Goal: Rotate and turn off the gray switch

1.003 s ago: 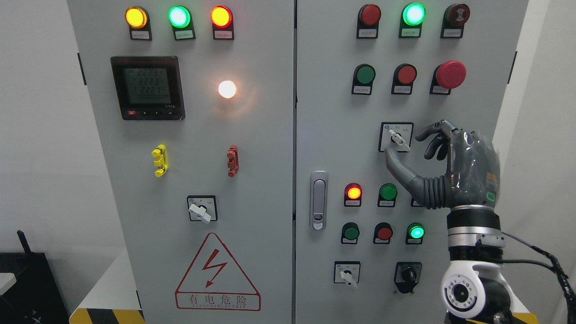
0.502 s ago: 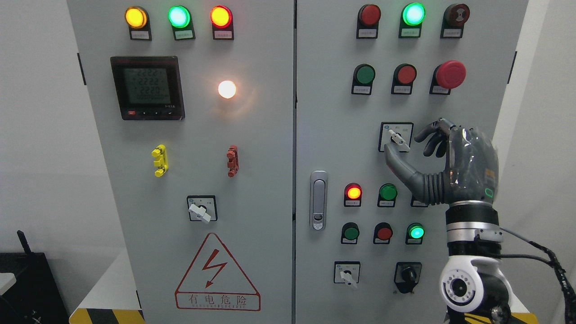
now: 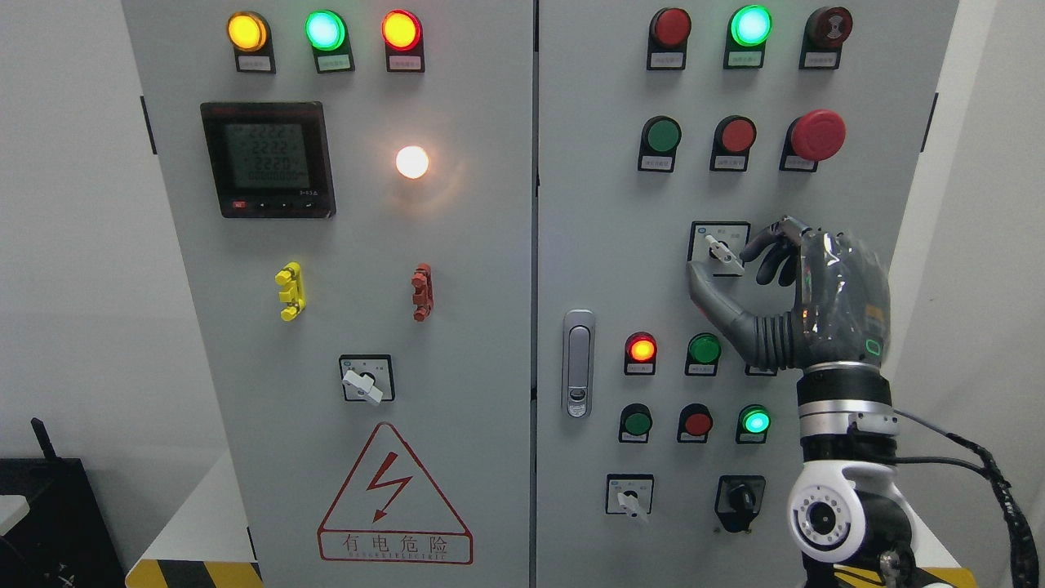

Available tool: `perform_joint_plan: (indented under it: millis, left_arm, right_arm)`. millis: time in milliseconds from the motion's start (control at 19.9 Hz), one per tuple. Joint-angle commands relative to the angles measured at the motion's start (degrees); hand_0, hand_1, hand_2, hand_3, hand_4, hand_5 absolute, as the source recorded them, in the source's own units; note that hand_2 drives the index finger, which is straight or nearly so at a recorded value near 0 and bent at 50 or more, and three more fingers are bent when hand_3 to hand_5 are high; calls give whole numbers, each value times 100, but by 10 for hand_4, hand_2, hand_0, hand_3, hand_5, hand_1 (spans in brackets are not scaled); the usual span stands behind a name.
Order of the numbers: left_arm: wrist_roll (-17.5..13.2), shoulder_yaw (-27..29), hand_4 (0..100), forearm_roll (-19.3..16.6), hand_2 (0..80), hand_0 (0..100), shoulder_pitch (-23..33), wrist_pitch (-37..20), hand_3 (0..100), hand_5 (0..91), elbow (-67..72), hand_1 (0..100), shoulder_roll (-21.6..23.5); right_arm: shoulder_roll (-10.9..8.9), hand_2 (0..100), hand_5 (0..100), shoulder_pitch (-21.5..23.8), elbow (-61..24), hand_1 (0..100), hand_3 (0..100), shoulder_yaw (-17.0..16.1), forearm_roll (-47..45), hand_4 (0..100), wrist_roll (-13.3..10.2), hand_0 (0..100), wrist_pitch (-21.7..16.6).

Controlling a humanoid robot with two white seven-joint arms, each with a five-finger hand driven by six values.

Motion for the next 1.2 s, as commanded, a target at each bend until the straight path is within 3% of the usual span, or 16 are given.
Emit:
perform_joint_plan:
  millis: [0,1154]
  left_arm:
    - [31,-9,0,0,0,120,0,4,0,0,79,389,0]
    - [31,-9,0,0,0,120,0,4,0,0,79,389,0]
  right_arm:
    - [-5,592,1000,-30,80,430,815,-142,58,863,-36,82,5]
    - [-5,636,1000,-135,221,443,822,-142,164,859,-36,200,101]
